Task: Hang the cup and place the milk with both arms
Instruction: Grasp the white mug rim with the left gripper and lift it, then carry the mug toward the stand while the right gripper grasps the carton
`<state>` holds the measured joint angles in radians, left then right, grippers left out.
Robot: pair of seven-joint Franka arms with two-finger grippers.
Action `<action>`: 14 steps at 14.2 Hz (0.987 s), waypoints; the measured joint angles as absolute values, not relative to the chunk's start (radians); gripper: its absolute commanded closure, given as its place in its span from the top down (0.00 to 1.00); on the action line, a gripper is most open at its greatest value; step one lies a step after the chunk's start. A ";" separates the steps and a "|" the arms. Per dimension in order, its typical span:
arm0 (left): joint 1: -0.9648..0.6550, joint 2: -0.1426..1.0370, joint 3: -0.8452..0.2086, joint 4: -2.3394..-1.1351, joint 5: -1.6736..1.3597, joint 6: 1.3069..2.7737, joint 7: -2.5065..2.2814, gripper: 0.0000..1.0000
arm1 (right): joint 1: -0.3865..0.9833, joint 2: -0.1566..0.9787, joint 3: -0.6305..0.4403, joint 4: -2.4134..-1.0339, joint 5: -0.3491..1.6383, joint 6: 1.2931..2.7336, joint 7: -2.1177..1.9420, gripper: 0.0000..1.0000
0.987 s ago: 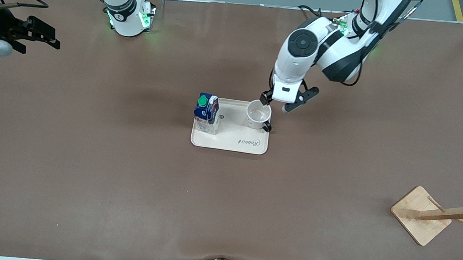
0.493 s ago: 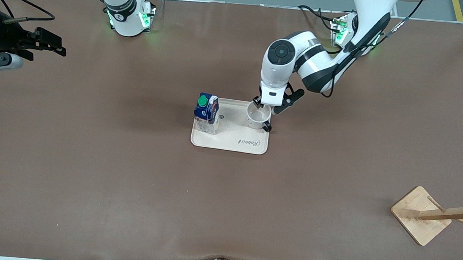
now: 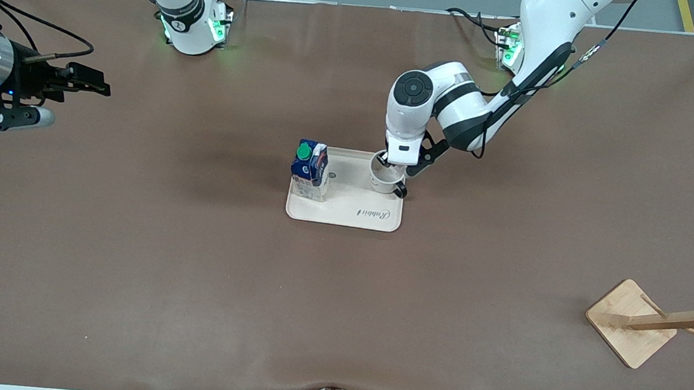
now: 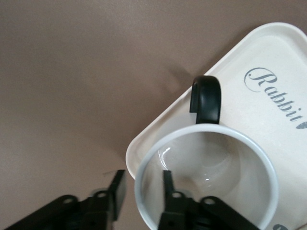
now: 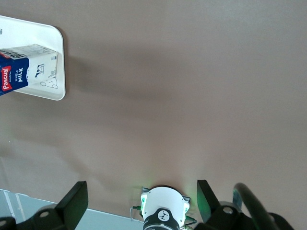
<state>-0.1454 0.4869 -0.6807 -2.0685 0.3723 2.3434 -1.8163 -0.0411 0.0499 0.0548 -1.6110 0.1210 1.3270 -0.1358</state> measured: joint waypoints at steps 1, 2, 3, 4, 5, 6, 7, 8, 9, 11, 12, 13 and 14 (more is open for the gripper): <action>-0.145 0.488 -0.680 -2.067 0.372 2.346 -1.817 0.00 | -0.040 0.050 0.056 -1.606 0.122 1.327 -0.138 1.00; -0.145 0.488 -0.680 -2.063 0.372 2.347 -1.819 0.00 | -0.034 0.050 0.057 -1.598 0.124 1.327 -0.138 1.00; -0.145 0.488 -0.680 -2.059 0.373 2.347 -1.820 0.00 | -0.023 0.050 0.059 -1.587 0.126 1.328 -0.138 1.00; -0.145 0.488 -0.679 -2.050 0.375 2.350 -1.821 0.00 | -0.010 0.050 0.061 -1.577 0.126 1.329 -0.138 1.00; -0.145 0.488 -0.679 -2.041 0.382 2.350 -1.821 0.00 | 0.001 0.049 0.062 -1.569 0.126 1.330 -0.138 1.00; -0.142 0.487 -0.678 -2.031 0.389 2.350 -1.821 0.00 | 0.007 0.049 0.063 -1.565 0.127 1.335 -0.138 1.00; -0.138 0.482 -0.678 -2.018 0.395 2.349 -1.821 0.00 | 0.010 0.052 0.064 -1.566 0.132 1.349 -0.137 1.00; -0.134 0.470 -0.678 -2.003 0.398 2.342 -1.821 0.00 | 0.013 0.060 0.064 -1.567 0.150 1.369 -0.130 1.00; -0.130 0.453 -0.678 -1.982 0.400 2.316 -1.820 0.00 | 0.022 0.075 0.064 -1.568 0.174 1.391 -0.105 1.00; -0.114 0.405 -0.678 -1.922 0.402 2.199 -1.776 0.00 | 0.062 0.115 0.065 -1.570 0.200 1.430 0.018 1.00; -0.100 0.379 -0.678 -1.887 0.402 2.123 -1.729 0.00 | 0.094 0.139 0.066 -1.571 0.203 1.456 0.094 1.00; -0.080 0.355 -0.678 -1.857 0.402 2.051 -1.676 0.00 | 0.128 0.164 0.068 -1.571 0.204 1.490 0.167 1.00; -0.057 0.334 -0.678 -1.833 0.402 1.997 -1.618 0.00 | 0.163 0.191 0.069 -1.572 0.204 1.523 0.234 1.00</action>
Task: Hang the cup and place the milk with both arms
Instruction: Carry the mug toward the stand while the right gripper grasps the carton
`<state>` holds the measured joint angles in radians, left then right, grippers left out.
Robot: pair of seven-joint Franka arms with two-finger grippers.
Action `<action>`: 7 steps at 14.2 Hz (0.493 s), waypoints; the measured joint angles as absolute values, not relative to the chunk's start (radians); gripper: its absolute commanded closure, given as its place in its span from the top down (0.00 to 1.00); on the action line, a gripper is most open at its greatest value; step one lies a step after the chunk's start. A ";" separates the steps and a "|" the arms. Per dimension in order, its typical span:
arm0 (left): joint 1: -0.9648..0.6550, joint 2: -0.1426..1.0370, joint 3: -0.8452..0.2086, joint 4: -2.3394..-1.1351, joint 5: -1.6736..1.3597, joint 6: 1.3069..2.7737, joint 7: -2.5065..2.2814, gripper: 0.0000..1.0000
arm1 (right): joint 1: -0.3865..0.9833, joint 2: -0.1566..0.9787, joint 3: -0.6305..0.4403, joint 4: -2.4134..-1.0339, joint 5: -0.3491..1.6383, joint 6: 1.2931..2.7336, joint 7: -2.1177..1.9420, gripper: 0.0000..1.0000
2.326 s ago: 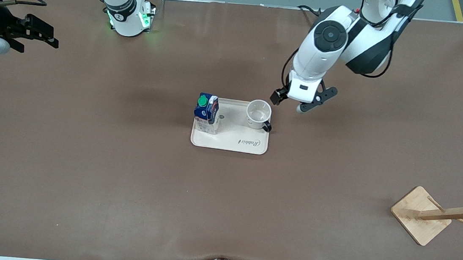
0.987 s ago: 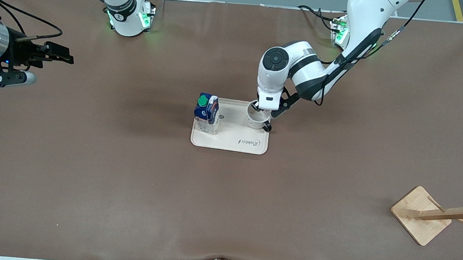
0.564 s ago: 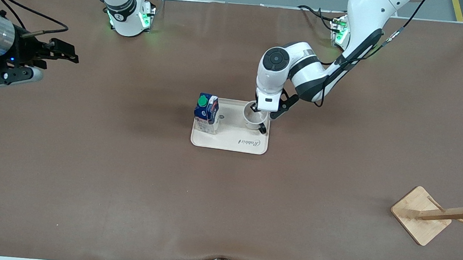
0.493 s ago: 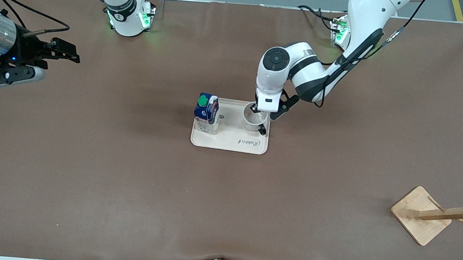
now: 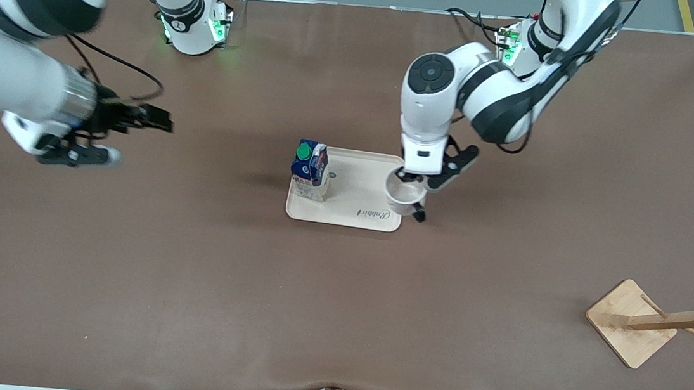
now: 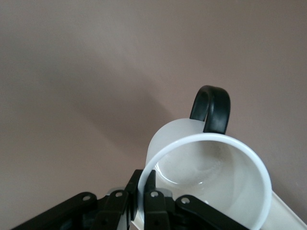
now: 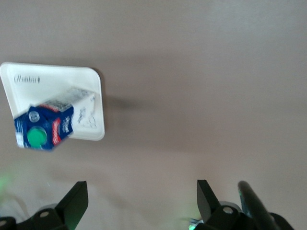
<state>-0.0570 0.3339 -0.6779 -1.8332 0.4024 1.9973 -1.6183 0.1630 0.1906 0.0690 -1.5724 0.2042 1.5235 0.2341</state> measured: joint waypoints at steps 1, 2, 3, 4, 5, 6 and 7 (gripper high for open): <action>-0.029 0.314 -0.678 -1.814 0.402 1.959 -1.557 0.00 | 0.199 0.221 0.070 -1.574 0.205 1.556 0.296 1.00; -0.004 0.300 -0.678 -1.800 0.402 1.931 -1.499 0.00 | 0.229 0.249 0.071 -1.578 0.205 1.588 0.339 1.00; 0.020 0.289 -0.677 -1.785 0.402 1.900 -1.437 0.00 | 0.262 0.275 0.071 -1.584 0.206 1.627 0.370 1.00; 0.043 0.281 -0.677 -1.767 0.402 1.866 -1.374 0.00 | 0.298 0.298 0.072 -1.592 0.207 1.669 0.409 1.00; 0.067 0.275 -0.677 -1.745 0.402 1.827 -1.305 0.00 | 0.335 0.315 0.072 -1.601 0.208 1.711 0.467 1.00; 0.089 0.271 -0.677 -1.717 0.402 1.784 -1.232 0.00 | 0.369 0.326 0.072 -1.607 0.208 1.743 0.525 1.00; 0.111 0.269 -0.678 -1.689 0.401 1.740 -1.156 0.00 | 0.402 0.330 0.073 -1.611 0.208 1.766 0.568 1.00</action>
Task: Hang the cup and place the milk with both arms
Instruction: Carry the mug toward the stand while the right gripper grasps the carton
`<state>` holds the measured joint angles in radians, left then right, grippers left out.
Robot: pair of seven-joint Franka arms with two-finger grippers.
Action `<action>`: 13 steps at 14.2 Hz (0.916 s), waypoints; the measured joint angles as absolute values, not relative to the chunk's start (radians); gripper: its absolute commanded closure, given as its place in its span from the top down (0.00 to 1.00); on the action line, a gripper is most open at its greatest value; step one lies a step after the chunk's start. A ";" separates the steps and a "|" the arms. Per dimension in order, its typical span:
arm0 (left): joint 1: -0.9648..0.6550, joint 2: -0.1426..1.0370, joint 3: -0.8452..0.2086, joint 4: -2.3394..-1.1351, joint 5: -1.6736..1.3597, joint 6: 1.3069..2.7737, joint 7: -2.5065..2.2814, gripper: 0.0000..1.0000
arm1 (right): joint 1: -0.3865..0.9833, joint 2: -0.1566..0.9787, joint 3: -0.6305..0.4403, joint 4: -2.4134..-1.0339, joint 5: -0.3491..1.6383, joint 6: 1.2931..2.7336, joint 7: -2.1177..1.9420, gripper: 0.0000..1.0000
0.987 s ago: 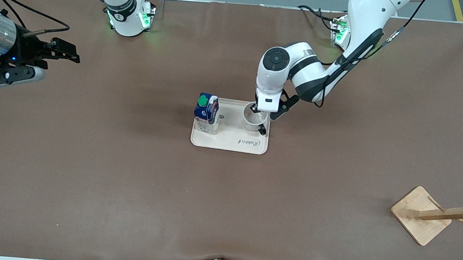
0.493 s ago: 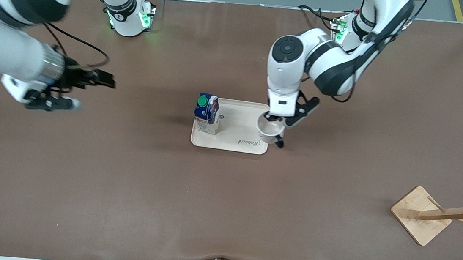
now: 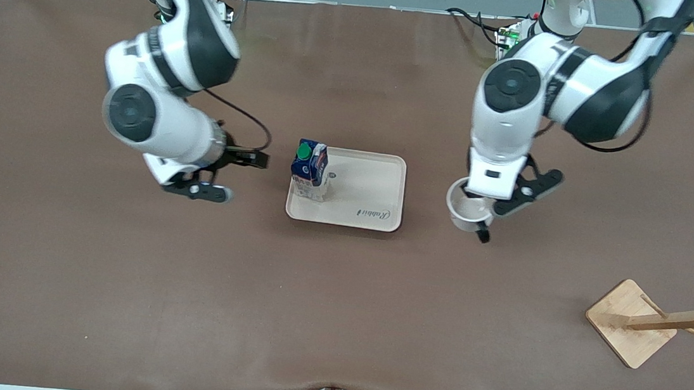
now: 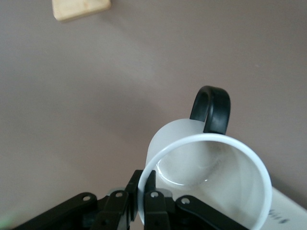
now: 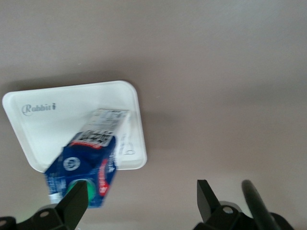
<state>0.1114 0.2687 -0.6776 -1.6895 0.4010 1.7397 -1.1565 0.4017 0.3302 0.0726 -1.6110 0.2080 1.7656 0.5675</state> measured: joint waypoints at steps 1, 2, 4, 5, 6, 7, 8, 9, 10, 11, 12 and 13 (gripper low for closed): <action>0.137 0.267 -0.678 -1.662 0.391 1.702 -1.076 0.00 | 0.435 0.332 0.073 -1.613 0.208 1.792 0.603 1.00; 0.168 0.266 -0.677 -1.633 0.370 1.670 -0.995 0.00 | 0.467 0.333 0.073 -1.616 0.208 1.819 0.642 1.00; 0.237 0.265 -0.677 -1.585 0.342 1.605 -0.835 0.00 | 0.517 0.343 0.072 -1.634 0.208 1.858 0.703 1.00; 0.269 0.264 -0.677 -1.569 0.337 1.575 -0.757 0.00 | 0.532 0.349 0.072 -1.653 0.208 1.885 0.713 1.00; 0.298 0.264 -0.677 -1.558 0.335 1.552 -0.693 0.00 | 0.542 0.354 0.072 -1.672 0.208 1.909 0.719 1.00; 0.325 0.263 -0.677 -1.551 0.334 1.541 -0.637 0.00 | 0.548 0.358 0.072 -1.684 0.208 1.921 0.722 1.00; 0.350 0.261 -0.677 -1.547 0.334 1.536 -0.581 0.00 | 0.552 0.360 0.072 -1.691 0.208 1.927 0.726 1.00; 0.376 0.257 -0.677 -1.544 0.334 1.535 -0.520 0.00 | 0.554 0.360 0.071 -1.693 0.208 1.928 0.732 1.00; 0.403 0.252 -0.677 -1.540 0.334 1.534 -0.459 0.00 | 0.557 0.360 0.071 -1.693 0.208 1.928 0.738 1.00; 0.429 0.248 -0.676 -1.530 0.334 1.534 -0.401 0.00 | 0.560 0.360 0.071 -1.693 0.208 1.931 0.743 1.00; 0.456 0.245 -0.675 -1.518 0.334 1.534 -0.333 0.00 | 0.564 0.360 0.071 -1.693 0.208 1.938 0.746 1.00; 0.482 0.242 -0.675 -1.507 0.334 1.534 -0.260 0.00 | 0.569 0.360 0.071 -1.695 0.208 1.944 0.750 1.00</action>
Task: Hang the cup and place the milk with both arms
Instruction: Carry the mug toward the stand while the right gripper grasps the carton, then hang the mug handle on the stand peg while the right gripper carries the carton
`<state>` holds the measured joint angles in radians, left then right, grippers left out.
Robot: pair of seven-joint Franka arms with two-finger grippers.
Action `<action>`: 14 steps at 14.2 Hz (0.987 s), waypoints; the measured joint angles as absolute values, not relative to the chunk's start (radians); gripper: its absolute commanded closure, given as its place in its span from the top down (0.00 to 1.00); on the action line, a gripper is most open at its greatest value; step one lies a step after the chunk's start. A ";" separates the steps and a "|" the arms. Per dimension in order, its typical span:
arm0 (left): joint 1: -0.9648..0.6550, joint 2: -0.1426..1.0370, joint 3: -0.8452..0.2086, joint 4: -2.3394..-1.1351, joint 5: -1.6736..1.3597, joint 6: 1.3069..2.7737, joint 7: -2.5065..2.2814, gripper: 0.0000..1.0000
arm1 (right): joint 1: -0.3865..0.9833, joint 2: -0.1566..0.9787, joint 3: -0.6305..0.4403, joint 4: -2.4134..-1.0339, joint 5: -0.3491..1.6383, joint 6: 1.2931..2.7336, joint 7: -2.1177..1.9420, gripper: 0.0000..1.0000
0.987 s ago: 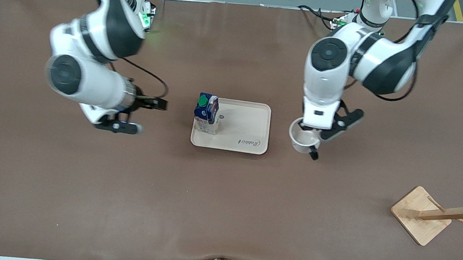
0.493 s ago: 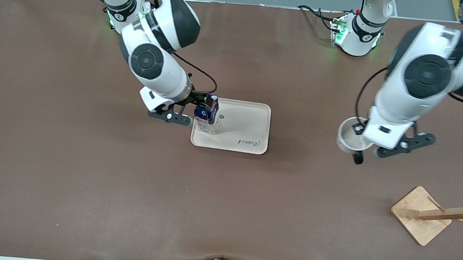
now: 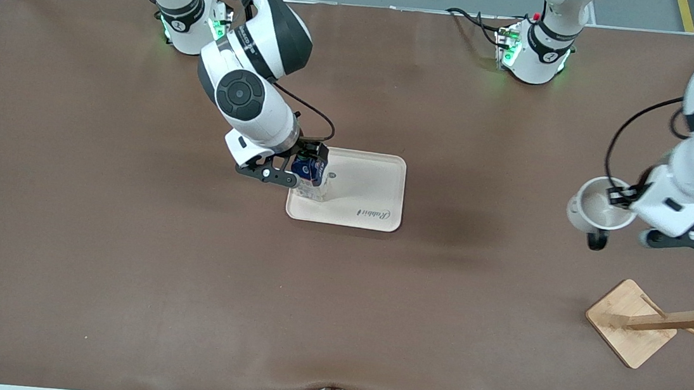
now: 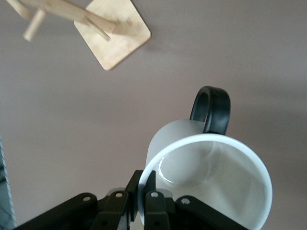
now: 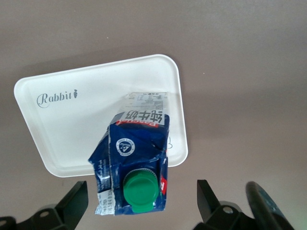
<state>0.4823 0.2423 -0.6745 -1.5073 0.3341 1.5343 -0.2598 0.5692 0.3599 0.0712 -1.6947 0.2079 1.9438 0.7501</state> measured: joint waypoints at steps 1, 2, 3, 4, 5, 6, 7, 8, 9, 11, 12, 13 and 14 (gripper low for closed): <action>0.510 0.242 -0.674 -1.494 0.334 1.535 -0.193 0.00 | 0.575 0.361 0.071 -1.697 0.208 1.948 0.758 1.00; 0.538 0.242 -0.673 -1.485 0.334 1.538 -0.137 0.00 | 0.581 0.363 0.071 -1.699 0.208 1.949 0.768 1.00; 0.564 0.242 -0.672 -1.478 0.334 1.545 -0.087 0.00 | 0.587 0.365 0.071 -1.706 0.208 1.954 0.777 1.00; 0.584 0.243 -0.672 -1.475 0.334 1.551 -0.049 0.00 | 0.591 0.366 0.071 -1.721 0.208 1.970 0.780 1.00; 0.599 0.244 -0.672 -1.475 0.334 1.559 -0.021 0.00 | 0.596 0.367 0.071 -1.738 0.208 1.994 0.781 1.00; 0.608 0.246 -0.671 -1.475 0.334 1.569 0.001 0.00 | 0.599 0.368 0.071 -1.751 0.208 2.011 0.782 0.97; 0.614 0.249 -0.671 -1.474 0.334 1.575 0.023 0.00 | 0.601 0.370 0.071 -1.757 0.208 2.017 0.782 0.55; 0.620 0.252 -0.671 -1.474 0.337 1.583 0.042 0.00 | 0.601 0.370 0.071 -1.760 0.208 2.019 0.783 0.26; 0.625 0.257 -0.671 -1.474 0.343 1.596 0.057 0.00 | 0.601 0.370 0.071 -1.760 0.208 2.020 0.783 0.06; 0.631 0.270 -0.671 -1.474 0.369 1.619 0.081 0.00 | 0.604 0.370 0.071 -1.760 0.208 2.020 0.783 0.00; 0.631 0.279 -0.670 -1.475 0.383 1.627 0.090 0.00 | 0.604 0.370 0.071 -1.760 0.208 2.020 0.783 0.00; 0.631 0.287 -0.670 -1.475 0.395 1.635 0.097 0.00 | 0.604 0.370 0.070 -1.760 0.208 2.020 0.783 0.00; 0.632 0.294 -0.670 -1.475 0.407 1.648 0.105 0.00 | 0.604 0.369 0.070 -1.760 0.208 2.020 0.783 0.00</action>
<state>0.6317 0.2941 -0.6703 -1.4745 0.4068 1.6483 0.1050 0.6036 0.3695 0.0696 -1.7602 0.2077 2.0200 0.7832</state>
